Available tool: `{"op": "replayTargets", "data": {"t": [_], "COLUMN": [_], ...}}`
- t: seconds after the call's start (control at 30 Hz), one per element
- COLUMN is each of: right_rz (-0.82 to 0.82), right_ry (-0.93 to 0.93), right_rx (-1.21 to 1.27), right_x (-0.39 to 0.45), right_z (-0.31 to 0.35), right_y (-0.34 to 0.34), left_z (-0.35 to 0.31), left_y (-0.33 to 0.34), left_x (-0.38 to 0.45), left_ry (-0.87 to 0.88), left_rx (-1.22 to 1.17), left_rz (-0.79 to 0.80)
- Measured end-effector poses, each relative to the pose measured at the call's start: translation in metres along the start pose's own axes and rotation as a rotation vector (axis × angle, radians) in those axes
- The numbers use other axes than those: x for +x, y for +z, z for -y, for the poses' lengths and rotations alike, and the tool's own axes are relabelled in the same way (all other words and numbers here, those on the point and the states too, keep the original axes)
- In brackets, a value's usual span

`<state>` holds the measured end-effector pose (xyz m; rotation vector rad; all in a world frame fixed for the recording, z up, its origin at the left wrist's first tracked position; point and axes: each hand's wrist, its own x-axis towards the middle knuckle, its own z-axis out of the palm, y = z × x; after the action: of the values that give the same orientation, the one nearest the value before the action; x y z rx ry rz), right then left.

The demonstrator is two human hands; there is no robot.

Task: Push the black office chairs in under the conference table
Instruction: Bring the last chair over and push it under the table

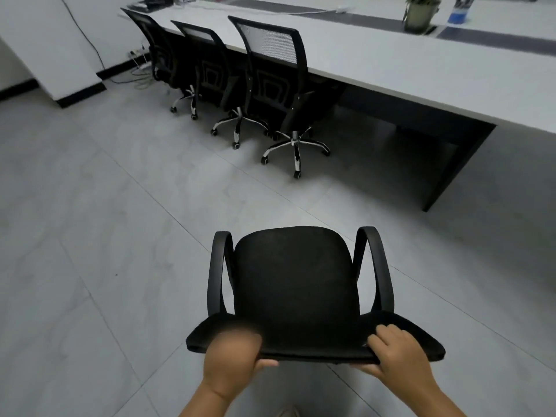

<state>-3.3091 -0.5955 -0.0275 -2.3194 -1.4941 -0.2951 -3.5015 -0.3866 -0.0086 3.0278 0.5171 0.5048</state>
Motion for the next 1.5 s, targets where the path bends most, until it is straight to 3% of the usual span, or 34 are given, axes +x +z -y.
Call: {"op": "replayTargets", "data": {"t": [0.23, 0.53, 0.8, 0.97, 1.17, 1.5], "right_rz": [-0.036, -0.027, 0.039, 0.052, 0.059, -0.014], "right_ry": [0.100, 0.138, 0.124, 0.124, 0.183, 0.310], "right_rx": [-0.143, -0.204, -0.136, -0.101, -0.078, -0.249], "right_x": [0.038, 0.124, 0.203, 0.235, 0.259, 0.316], "right_z": [-0.017, -0.088, -0.165, -0.210, -0.245, -0.325], "right_y": [0.011, 0.032, 0.040, 0.043, 0.055, 0.064], "left_z": [0.028, 0.049, 0.047, 0.048, 0.057, 0.051], "left_y": [0.021, 0.058, 0.078, 0.098, 0.122, 0.175], "left_x": [0.067, 0.194, 0.301, 0.351, 0.406, 0.548], "left_ry": [0.094, 0.175, 0.138, 0.207, 0.263, 0.414], "left_rx": [0.026, 0.045, 0.121, 0.124, 0.096, -0.007], "left_rz": [-0.036, -0.016, 0.184, 0.088, 0.090, -0.030]}}
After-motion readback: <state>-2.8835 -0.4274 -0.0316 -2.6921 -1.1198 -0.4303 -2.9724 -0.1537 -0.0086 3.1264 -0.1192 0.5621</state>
